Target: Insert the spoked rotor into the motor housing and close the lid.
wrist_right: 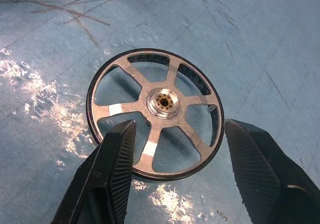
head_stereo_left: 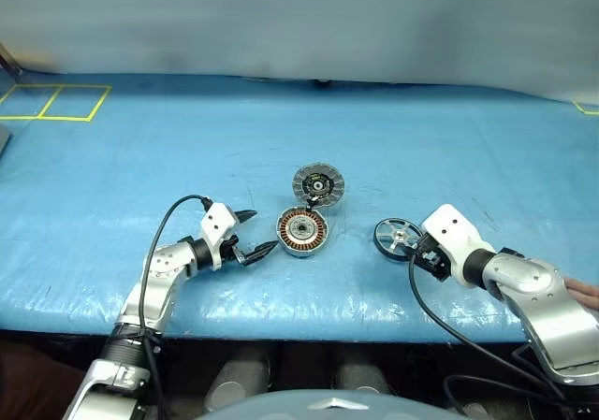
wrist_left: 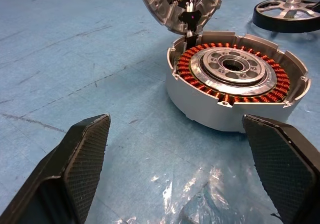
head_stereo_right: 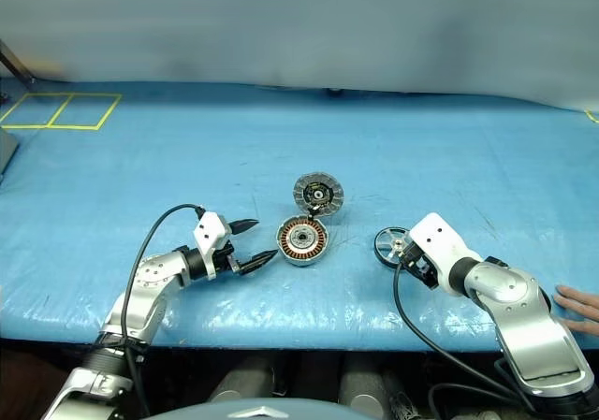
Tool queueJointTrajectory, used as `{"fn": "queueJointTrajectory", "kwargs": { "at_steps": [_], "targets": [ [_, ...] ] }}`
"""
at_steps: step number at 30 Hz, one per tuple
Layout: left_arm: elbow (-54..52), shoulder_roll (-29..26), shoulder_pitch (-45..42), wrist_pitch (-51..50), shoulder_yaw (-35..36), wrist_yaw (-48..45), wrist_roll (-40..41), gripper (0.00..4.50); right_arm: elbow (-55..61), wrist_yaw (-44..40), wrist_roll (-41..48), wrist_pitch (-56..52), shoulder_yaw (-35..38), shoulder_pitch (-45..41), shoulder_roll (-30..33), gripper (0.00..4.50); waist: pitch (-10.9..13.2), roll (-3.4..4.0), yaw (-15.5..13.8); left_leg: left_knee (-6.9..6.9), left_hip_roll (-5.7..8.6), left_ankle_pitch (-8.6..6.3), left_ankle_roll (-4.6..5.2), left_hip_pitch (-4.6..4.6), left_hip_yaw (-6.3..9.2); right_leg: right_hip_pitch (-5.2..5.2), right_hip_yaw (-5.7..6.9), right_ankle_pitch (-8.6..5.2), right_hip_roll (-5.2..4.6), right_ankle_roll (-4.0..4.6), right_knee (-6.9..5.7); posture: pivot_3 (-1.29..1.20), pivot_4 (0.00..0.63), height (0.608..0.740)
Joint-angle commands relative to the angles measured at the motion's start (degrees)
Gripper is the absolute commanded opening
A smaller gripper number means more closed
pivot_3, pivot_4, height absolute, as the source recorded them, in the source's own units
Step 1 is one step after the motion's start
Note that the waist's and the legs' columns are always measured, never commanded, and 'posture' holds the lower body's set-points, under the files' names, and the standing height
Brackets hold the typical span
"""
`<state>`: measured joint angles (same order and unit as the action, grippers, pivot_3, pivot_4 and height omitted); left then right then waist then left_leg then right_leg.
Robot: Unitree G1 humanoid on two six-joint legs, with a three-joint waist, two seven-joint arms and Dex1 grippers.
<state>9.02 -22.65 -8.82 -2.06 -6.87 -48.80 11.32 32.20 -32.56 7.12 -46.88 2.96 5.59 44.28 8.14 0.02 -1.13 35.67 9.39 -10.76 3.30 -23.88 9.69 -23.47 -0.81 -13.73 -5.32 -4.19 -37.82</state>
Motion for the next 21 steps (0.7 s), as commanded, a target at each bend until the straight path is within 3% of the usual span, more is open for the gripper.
{"fn": "queueJointTrajectory", "kwargs": {
  "at_steps": [1,20,21],
  "targets": [
    [-0.8,0.1,0.0,0.7,0.1,0.1,-0.1,4.5,0.2,0.1,-0.9,0.1,-0.9,-0.7,0.7,2.92,0.0,0.0,0.0,0.0,0.0,0.0,0.0,0.0,0.0,0.0,0.0,0.0,0.0,0.0,0.0,0.0,0.15,0.74],
    [-0.7,0.2,0.9,1.2,0.2,1.1,-0.1,4.5,-5.8,-2.3,-2.5,0.6,-6.4,-3.1,2.0,2.92,0.0,-0.03,0.0,0.02,0.0,0.0,0.0,0.01,0.0,0.04,0.02,0.0,0.0,-0.01,0.0,0.0,0.15,0.74],
    [-0.6,0.2,0.9,1.2,0.2,1.1,-0.2,4.5,-5.9,-2.3,-2.3,0.7,-6.4,-3.2,1.8,2.75,0.0,-0.04,0.0,0.03,0.0,0.0,0.0,0.02,0.0,0.05,0.02,0.0,0.0,-0.01,0.0,0.0,0.15,0.74]
  ]
}}
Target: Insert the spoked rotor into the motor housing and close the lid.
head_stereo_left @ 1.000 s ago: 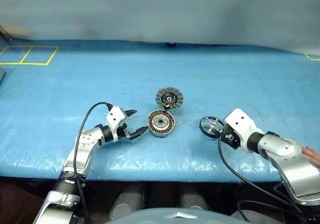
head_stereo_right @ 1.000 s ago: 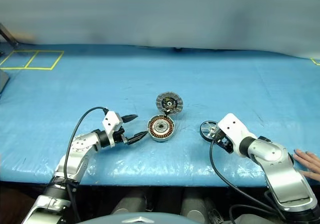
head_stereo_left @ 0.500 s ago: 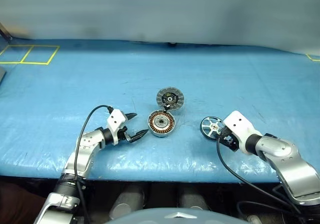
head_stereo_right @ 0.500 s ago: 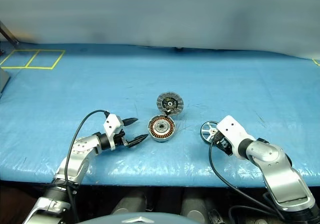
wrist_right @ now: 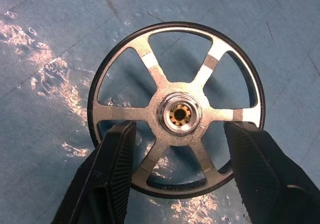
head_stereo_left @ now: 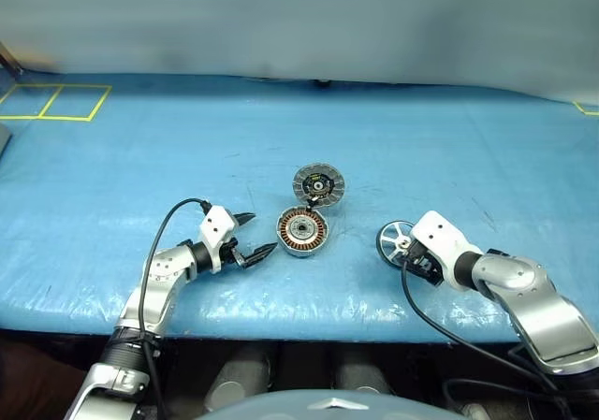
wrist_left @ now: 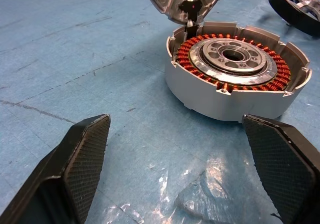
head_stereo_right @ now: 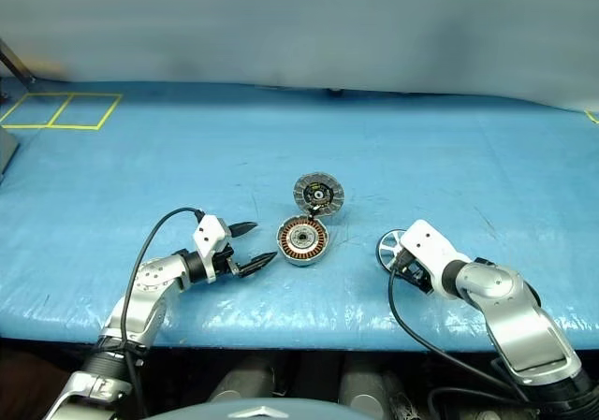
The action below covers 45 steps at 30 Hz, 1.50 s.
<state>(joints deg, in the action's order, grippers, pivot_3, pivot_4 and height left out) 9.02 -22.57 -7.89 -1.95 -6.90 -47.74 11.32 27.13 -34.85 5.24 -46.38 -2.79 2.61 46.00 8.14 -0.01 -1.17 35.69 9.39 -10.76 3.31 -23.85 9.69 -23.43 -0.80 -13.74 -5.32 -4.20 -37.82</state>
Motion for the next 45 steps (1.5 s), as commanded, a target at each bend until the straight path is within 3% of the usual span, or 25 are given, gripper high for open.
{"fn": "queueJointTrajectory", "kwargs": {
  "at_steps": [1,4,5,13,19,28,36,45],
  "targets": [
    [-0.6,0.1,0.0,1.1,0.2,0.1,-0.2,4.5,-0.8,-0.2,-0.2,0.3,-0.6,-0.3,-0.2,2.53,0.0,-0.01,0.0,0.01,0.0,0.0,0.0,0.0,0.0,0.0,0.01,0.0,0.0,0.0,0.0,0.0,0.15,0.74],
    [-0.8,0.0,0.0,1.1,0.4,0.2,-0.1,4.5,0.1,-0.6,1.4,0.6,0.5,-0.5,-1.8,1.67,0.0,-0.02,-0.1,0.01,0.0,0.0,0.0,-0.01,0.0,0.0,0.01,-0.01,0.0,-0.01,0.0,0.0,0.15,0.74],
    [-0.8,-0.1,0.0,1.1,0.4,0.2,-0.1,4.5,0.3,-0.5,1.6,0.6,0.8,-0.5,-2.1,1.62,0.0,-0.04,0.0,0.02,0.0,0.0,0.0,-0.01,0.0,0.0,0.0,0.0,0.0,-0.01,0.0,0.0,0.15,0.74],
    [-0.7,-0.2,-0.4,1.3,0.5,-0.6,0.5,4.5,3.3,0.2,5.6,2.3,6.7,0.5,-6.3,1.62,0.0,-0.04,-0.1,0.0,0.0,0.0,0.0,-0.03,0.0,-0.04,0.0,0.0,0.0,0.0,0.0,0.0,0.15,0.74],
    [-0.3,0.3,-0.3,2.1,0.6,-3.2,2.2,4.5,6.3,-2.3,14.6,5.6,11.3,0.4,-12.4,1.62,0.0,-0.04,0.0,-0.03,-0.01,0.0,0.0,-0.02,0.01,-0.04,0.0,0.0,0.01,0.0,0.01,0.0,0.15,0.74],
    [0.0,0.7,0.1,3.9,1.5,-6.4,4.8,4.5,3.4,-5.5,19.7,9.6,5.6,-2.9,-17.4,1.62,0.0,-0.03,0.3,-0.03,-0.01,0.0,0.01,-0.01,0.01,-0.05,-0.01,0.0,0.01,0.01,0.01,0.0,0.15,0.74],
    [-0.5,-0.1,0.2,5.6,1.1,-8.5,5.1,4.5,-3.3,-7.4,16.6,13.6,-3.2,-8.9,-18.3,1.62,0.0,-0.03,0.3,-0.05,0.0,0.0,0.01,-0.02,0.01,-0.07,-0.01,0.01,0.01,0.03,0.02,0.0,0.15,0.74],
    [0.4,-0.6,0.1,7.8,0.9,-8.8,4.1,4.5,-10.7,-7.7,13.2,17.8,-7.9,-13.0,-20.5,1.62,0.0,-0.02,0.3,-0.06,0.0,0.0,0.0,-0.01,0.01,-0.08,-0.01,0.01,0.03,0.04,0.01,0.0,0.15,0.74]
  ]
}}
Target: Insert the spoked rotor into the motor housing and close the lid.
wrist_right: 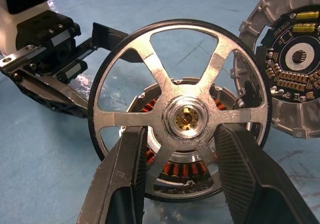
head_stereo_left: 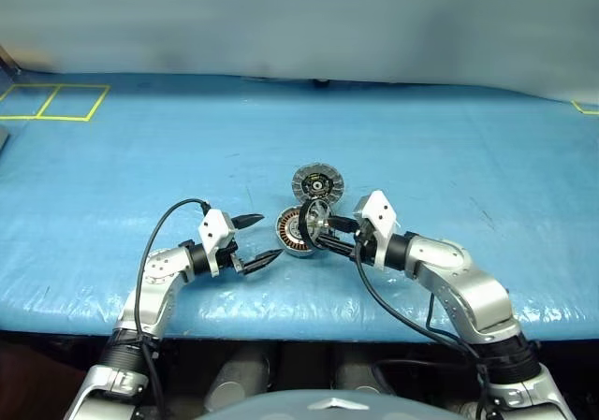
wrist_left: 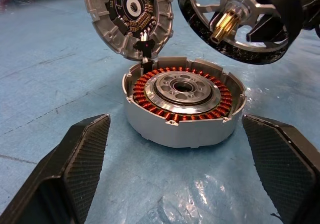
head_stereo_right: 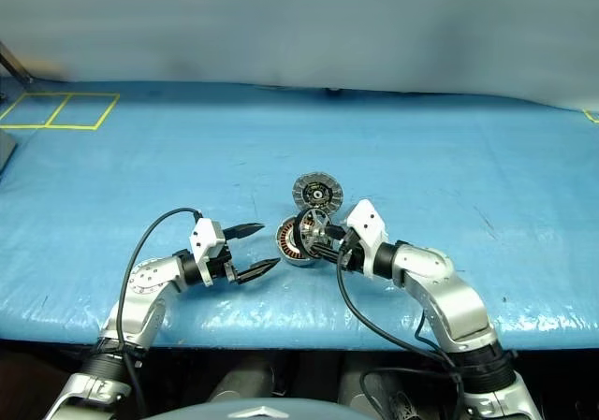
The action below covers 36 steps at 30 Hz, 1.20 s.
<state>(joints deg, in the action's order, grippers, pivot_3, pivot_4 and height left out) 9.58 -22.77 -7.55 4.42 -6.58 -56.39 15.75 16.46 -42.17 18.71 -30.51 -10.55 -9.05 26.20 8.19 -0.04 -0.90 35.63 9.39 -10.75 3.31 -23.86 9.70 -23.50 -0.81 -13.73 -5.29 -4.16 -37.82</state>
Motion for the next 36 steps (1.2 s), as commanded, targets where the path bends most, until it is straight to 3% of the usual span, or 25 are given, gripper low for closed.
{"fn": "queueJointTrajectory", "kwargs": {
  "at_steps": [1,30,36],
  "targets": [
    [-0.1,-0.4,-0.2,1.6,0.5,-0.2,-0.4,4.5,-0.5,-0.4,-0.4,2.1,-0.2,-1.7,-0.8,1.62,0.0,0.0,0.0,0.0,0.0,0.0,0.0,-0.01,0.0,-0.01,0.0,0.0,0.0,0.0,0.0,0.0,0.15,0.74],
    [1.6,0.1,-0.2,3.4,0.7,0.5,-1.5,4.5,-4.4,-0.8,-4.0,2.6,-2.4,-4.9,-1.8,1.62,0.0,0.0,0.0,-0.01,0.0,0.0,-0.01,0.0,0.0,-0.02,-0.01,0.0,0.02,0.0,-0.01,0.0,0.15,0.74],
    [1.8,0.1,-0.2,3.6,0.7,0.6,-1.6,4.5,-4.1,-1.0,-4.7,2.7,-2.7,-4.7,-1.4,3.54,0.0,0.0,0.0,-0.01,0.0,0.0,-0.01,0.0,0.0,-0.02,-0.02,0.01,0.02,0.0,-0.01,0.0,0.15,0.74]
  ]
}}
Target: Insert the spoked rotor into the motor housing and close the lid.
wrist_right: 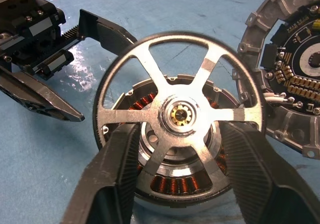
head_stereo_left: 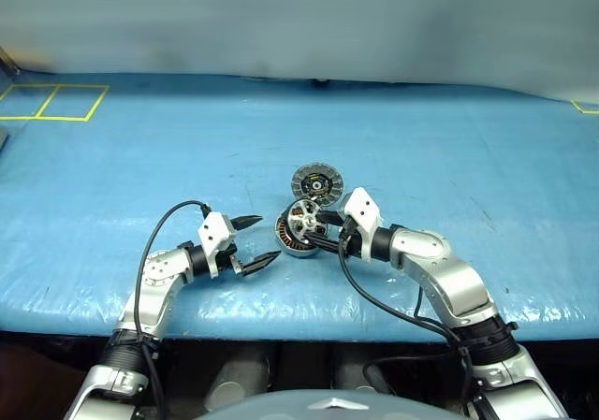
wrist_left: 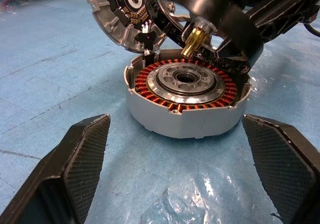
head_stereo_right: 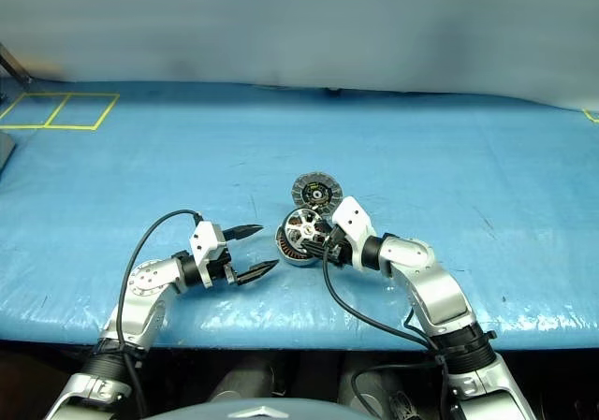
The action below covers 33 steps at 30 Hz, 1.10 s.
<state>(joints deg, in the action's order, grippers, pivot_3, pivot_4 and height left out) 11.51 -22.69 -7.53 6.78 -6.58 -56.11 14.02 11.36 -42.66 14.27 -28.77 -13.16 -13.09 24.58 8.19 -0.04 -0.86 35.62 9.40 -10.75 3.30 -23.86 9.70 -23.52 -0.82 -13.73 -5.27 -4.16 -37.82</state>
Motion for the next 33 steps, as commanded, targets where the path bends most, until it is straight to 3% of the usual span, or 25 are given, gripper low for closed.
{"fn": "queueJointTrajectory", "kwargs": {
  "at_steps": [1,2,13,16,23,33],
  "targets": [
    [-0.1,0.0,-0.2,1.2,0.7,0.3,0.1,4.5,1.1,-0.5,-0.3,1.1,-0.2,-0.6,0.2,3.9,0.0,0.0,0.0,0.0,0.0,0.0,0.0,0.0,0.0,0.0,0.0,0.0,0.0,0.0,0.0,0.0,0.15,0.74],
    [-0.2,0.0,-0.2,1.2,0.7,0.4,0.1,4.5,1.1,-0.5,-0.2,1.1,-0.1,-0.6,0.1,4.17,0.0,0.0,0.0,0.0,0.0,0.0,0.0,0.0,0.0,0.0,0.0,0.0,0.0,0.0,0.0,0.0,0.15,0.74],
    [-0.2,-0.1,-0.2,1.3,0.6,0.4,0.1,4.5,1.5,-1.0,2.2,0.1,0.3,-0.5,-2.4,4.17,0.0,0.0,0.0,0.0,0.0,0.0,0.0,0.0,0.0,0.0,0.0,0.0,0.0,0.0,0.0,0.0,0.15,0.74],
    [-0.2,-0.1,-0.2,1.4,0.7,0.5,0.0,4.5,-0.3,0.7,1.4,0.0,0.5,-0.9,-4.1,3.59,0.0,0.0,0.0,0.0,0.0,0.0,0.0,0.0,0.0,0.0,0.0,0.0,0.0,0.0,0.0,0.0,0.15,0.74],
    [-0.5,-0.2,0.0,1.5,0.6,0.9,0.0,4.5,-1.9,2.9,0.4,0.0,0.1,-2.0,-6.5,1.27,0.0,0.01,0.1,0.0,0.0,0.01,-0.01,0.01,0.0,-0.01,-0.01,0.01,0.01,0.01,-0.01,0.0,0.15,0.74],
    [-0.9,-0.3,0.5,1.5,0.6,1.3,-0.3,4.5,-3.4,5.4,-0.5,-2.2,-0.1,-3.5,-8.0,1.27,0.0,0.01,0.1,-0.02,0.0,0.01,-0.01,0.01,0.0,-0.01,-0.01,0.01,0.03,0.01,-0.01,0.0,0.15,0.74]
  ]
}}
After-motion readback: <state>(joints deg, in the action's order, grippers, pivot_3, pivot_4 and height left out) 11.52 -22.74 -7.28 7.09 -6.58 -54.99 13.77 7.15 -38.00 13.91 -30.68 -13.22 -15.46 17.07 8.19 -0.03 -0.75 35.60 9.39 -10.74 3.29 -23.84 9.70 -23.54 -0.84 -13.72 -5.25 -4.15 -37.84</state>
